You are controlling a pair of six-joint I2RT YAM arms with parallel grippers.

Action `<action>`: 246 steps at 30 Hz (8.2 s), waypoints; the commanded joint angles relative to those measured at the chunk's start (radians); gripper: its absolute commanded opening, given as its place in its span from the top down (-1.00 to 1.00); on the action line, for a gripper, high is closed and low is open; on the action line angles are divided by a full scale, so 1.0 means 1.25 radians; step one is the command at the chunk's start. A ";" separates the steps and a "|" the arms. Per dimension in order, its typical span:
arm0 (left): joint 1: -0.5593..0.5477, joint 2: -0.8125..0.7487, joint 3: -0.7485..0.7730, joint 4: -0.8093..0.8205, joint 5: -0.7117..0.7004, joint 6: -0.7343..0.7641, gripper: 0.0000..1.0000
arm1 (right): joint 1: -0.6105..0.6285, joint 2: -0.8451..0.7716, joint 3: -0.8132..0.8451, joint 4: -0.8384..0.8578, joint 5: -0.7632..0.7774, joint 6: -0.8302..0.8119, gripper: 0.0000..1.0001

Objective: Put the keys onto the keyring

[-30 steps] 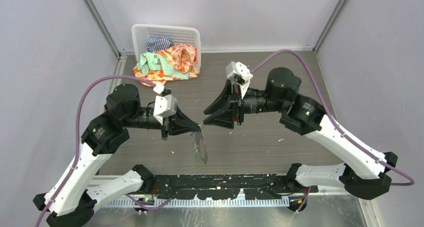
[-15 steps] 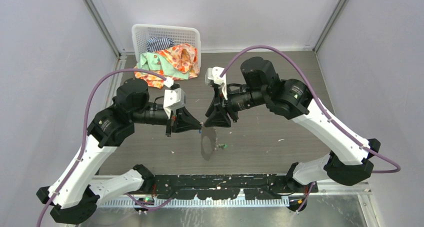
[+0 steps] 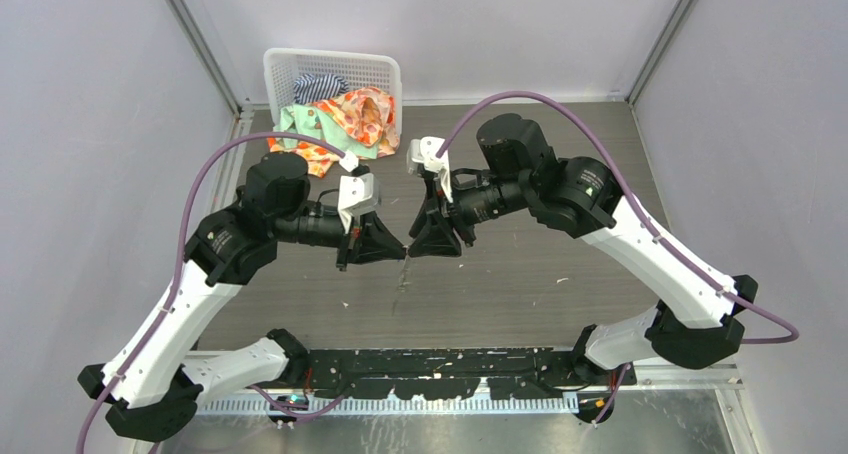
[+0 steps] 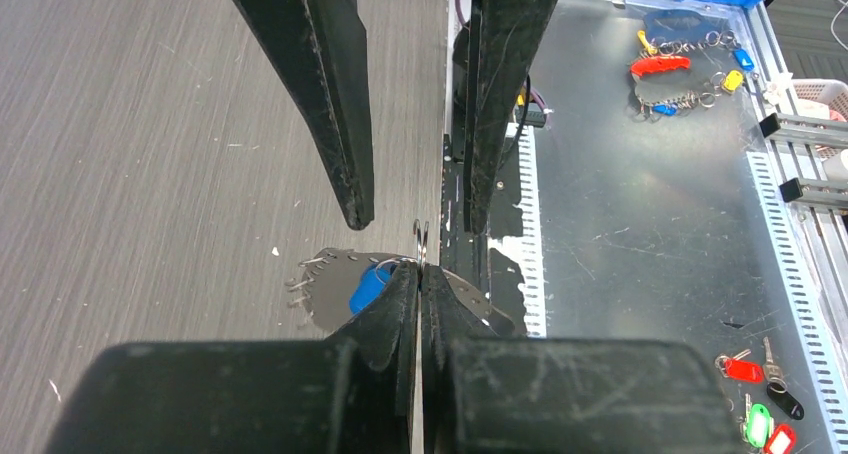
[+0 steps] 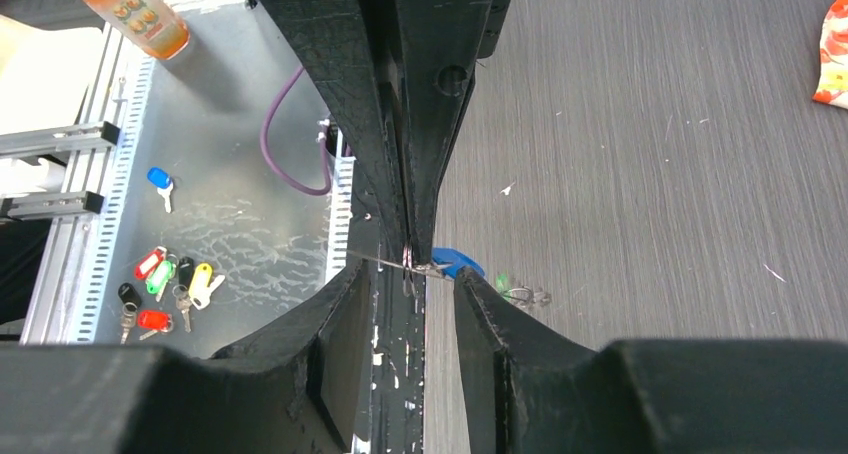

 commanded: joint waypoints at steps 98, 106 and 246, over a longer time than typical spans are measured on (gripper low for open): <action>-0.005 -0.033 -0.239 0.333 -0.318 -0.087 0.14 | 0.002 -0.301 -0.543 0.810 0.439 0.306 0.98; -0.004 -0.058 -0.239 0.281 -0.295 -0.057 0.99 | 0.004 -0.325 -0.555 0.779 0.452 0.308 0.77; 0.579 0.453 -0.809 1.372 -0.533 -0.108 -1.00 | -0.762 0.146 -1.145 1.467 0.766 0.254 -1.00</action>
